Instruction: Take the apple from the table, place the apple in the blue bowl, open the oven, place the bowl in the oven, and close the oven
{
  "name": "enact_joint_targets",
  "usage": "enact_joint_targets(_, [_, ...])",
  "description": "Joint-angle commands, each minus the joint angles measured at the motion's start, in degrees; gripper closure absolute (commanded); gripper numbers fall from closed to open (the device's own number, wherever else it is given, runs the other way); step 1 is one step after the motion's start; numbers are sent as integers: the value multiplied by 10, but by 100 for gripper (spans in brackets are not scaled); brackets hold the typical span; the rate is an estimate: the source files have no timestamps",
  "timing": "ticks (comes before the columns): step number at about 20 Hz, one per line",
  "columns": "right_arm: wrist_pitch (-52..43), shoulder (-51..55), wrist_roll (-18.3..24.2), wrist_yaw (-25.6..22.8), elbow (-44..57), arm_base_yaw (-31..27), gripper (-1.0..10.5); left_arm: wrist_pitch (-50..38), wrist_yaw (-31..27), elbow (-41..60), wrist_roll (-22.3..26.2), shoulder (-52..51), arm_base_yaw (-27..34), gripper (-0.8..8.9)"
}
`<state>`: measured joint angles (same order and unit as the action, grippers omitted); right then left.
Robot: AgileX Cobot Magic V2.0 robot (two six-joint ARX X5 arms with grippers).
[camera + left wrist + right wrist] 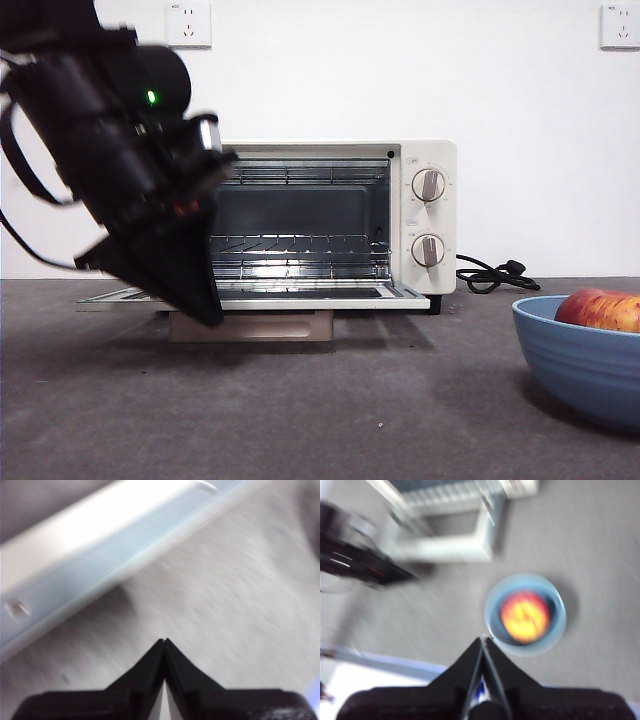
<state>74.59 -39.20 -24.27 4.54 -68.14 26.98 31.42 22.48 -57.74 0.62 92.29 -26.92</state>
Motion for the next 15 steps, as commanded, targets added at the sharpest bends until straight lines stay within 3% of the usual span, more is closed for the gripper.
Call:
enact_joint_targets(1, [4, -27, 8, 0, 6, 0, 950, 31, 4, 1, 30, -71, -2, 820])
enact_joint_targets(4, [1, -65, -3, -19, 46, 0, 950, 72, 4, 1, 29, -183, 2, 820])
enact_joint_targets(8, [-95, -58, -87, -50, 161, -5, 953, 141, 0, 1, 28, -317, 3, 820])
enact_joint_targets(11, [-138, -77, -122, -33, 217, -16, 954, 175, 0, 1, 28, -389, 3, 820])
enact_joint_targets(12, [-142, -89, -139, -60, 226, -20, 940, 187, 0, 1, 28, -411, 3, 820])
enact_joint_targets(13, [-141, -98, -148, -82, 229, -25, 907, 197, 0, 1, 28, -426, 3, 820])
enact_joint_targets(15, [-138, -112, -150, -91, 230, -36, 709, 220, 0, 1, 28, -452, 3, 820])
